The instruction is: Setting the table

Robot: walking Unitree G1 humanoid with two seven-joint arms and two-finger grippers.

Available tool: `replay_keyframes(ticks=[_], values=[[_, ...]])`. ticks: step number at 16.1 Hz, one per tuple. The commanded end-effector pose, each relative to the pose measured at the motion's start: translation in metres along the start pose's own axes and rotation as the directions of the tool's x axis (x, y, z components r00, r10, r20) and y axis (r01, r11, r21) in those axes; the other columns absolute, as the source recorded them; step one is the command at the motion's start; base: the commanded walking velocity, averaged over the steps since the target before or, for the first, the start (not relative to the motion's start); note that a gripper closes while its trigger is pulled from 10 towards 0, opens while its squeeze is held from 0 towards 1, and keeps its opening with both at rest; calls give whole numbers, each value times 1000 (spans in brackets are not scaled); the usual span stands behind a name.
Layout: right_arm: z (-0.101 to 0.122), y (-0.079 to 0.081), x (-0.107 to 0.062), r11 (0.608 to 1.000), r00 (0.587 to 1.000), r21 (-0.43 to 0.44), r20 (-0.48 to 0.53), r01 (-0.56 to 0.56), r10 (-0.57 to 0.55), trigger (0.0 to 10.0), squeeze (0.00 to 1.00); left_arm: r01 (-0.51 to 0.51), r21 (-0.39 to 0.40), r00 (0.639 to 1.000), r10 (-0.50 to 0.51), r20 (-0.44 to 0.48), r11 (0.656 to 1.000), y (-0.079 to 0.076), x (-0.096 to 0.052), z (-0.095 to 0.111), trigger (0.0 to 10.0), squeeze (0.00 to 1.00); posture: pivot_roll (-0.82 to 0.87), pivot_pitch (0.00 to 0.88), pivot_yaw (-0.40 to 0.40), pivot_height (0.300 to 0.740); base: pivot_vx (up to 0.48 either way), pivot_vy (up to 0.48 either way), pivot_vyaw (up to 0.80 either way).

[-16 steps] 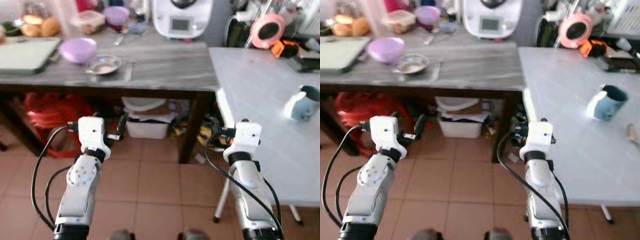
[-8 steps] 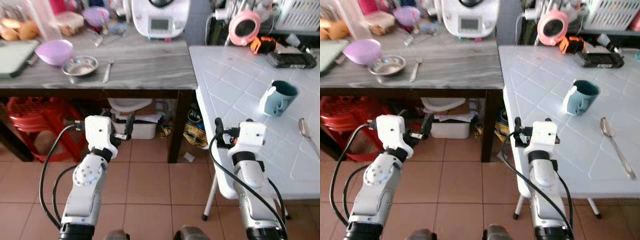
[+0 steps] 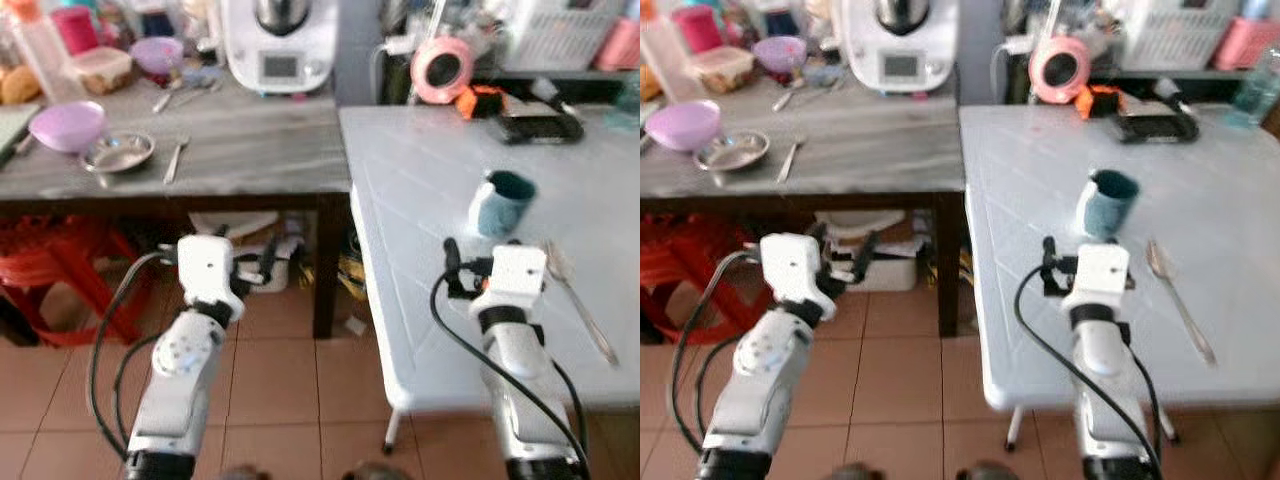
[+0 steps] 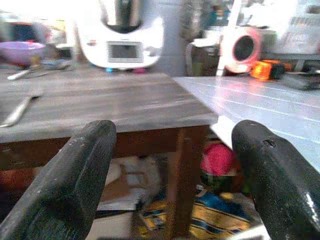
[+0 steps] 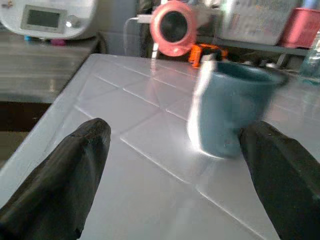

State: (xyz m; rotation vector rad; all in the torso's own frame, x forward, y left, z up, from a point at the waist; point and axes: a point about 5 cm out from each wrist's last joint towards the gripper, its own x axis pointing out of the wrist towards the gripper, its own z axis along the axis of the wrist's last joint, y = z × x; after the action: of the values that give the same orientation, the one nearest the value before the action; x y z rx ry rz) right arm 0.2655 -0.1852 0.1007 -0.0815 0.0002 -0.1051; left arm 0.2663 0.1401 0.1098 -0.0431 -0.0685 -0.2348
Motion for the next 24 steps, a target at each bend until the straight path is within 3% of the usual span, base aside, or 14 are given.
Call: replay_keyframes(ticks=[1,17,24], values=[[2,1,1,1000,1000,1,8,-8,8,10000,0,5,4,1000,-5,17,1000,0,3,5,10000,0,-28,0,-3,719,326,-349,0],[0,2,-2,1000,1000,2,-4,-12,12,10000,0,-124,-14,991,123,-49,992,9,3,-2,10000,0,-27,0,-7,719,41,-40,0],[-1,3,-2,1000,1000,3,-7,-13,13,10000,0,-129,-10,990,129,-59,992,9,4,-2,10000,0,-28,0,-8,719,-340,0,0]])
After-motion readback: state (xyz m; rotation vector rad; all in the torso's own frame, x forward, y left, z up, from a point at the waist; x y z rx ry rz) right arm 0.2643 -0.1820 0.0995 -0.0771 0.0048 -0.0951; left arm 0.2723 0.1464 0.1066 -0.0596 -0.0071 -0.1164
